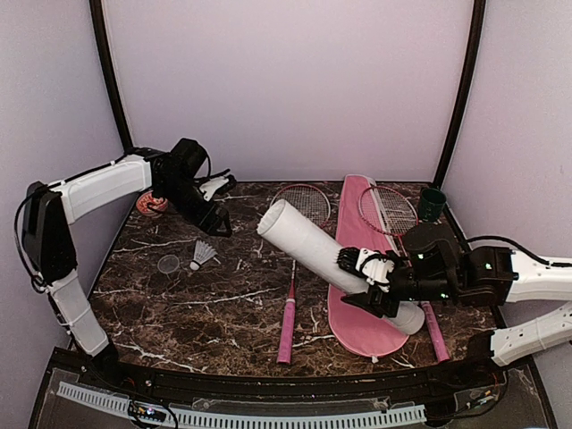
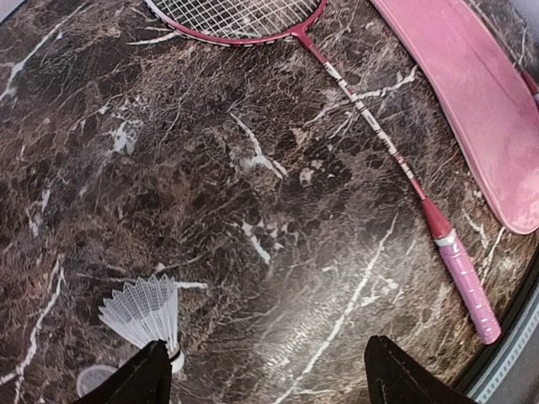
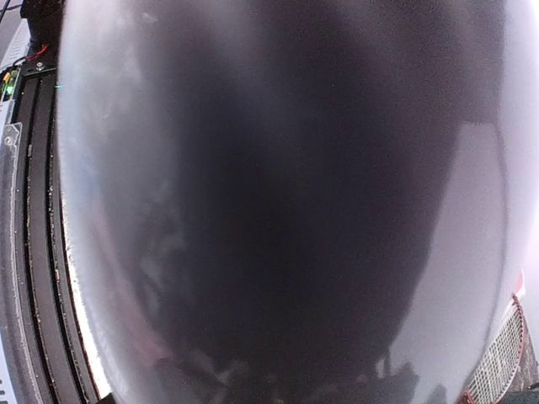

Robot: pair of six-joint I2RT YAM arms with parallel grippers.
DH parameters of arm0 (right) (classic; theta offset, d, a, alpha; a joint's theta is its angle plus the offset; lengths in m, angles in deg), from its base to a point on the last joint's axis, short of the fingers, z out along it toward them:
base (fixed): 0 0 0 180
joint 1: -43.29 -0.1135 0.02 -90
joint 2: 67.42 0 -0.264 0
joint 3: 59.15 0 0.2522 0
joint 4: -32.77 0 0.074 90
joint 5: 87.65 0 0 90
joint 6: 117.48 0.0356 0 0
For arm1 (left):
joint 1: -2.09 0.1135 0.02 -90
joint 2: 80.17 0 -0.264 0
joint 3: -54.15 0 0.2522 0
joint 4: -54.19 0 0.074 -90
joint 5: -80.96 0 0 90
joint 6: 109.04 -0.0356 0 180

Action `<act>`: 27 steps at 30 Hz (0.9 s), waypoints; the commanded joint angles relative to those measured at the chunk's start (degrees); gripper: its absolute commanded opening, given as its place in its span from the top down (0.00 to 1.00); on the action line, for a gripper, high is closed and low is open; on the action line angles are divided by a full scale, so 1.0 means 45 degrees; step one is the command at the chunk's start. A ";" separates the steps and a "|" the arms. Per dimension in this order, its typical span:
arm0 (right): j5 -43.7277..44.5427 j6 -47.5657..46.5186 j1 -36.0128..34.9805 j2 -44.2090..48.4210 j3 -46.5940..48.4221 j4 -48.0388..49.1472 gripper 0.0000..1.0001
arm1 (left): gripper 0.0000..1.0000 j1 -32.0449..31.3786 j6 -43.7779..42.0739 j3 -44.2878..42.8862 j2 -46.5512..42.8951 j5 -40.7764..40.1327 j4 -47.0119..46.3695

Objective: Pack up the badminton gear

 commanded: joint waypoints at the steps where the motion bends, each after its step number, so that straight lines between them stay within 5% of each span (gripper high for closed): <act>1: -0.0119 0.0236 -0.0036 0.0268 0.0155 0.0665 0.71 | 0.18 0.0133 -0.2335 -0.1657 0.1595 -0.0224 0.2029; 16: -0.0049 0.0292 -0.0027 0.0488 0.0026 0.0703 0.71 | 0.21 0.0136 -0.4529 -0.2343 0.4194 -0.2206 0.2324; 27: 0.0035 0.0292 -0.0032 0.0457 0.0019 0.0693 0.71 | 0.40 0.0133 -0.4536 -0.1956 0.4069 -0.3289 0.2541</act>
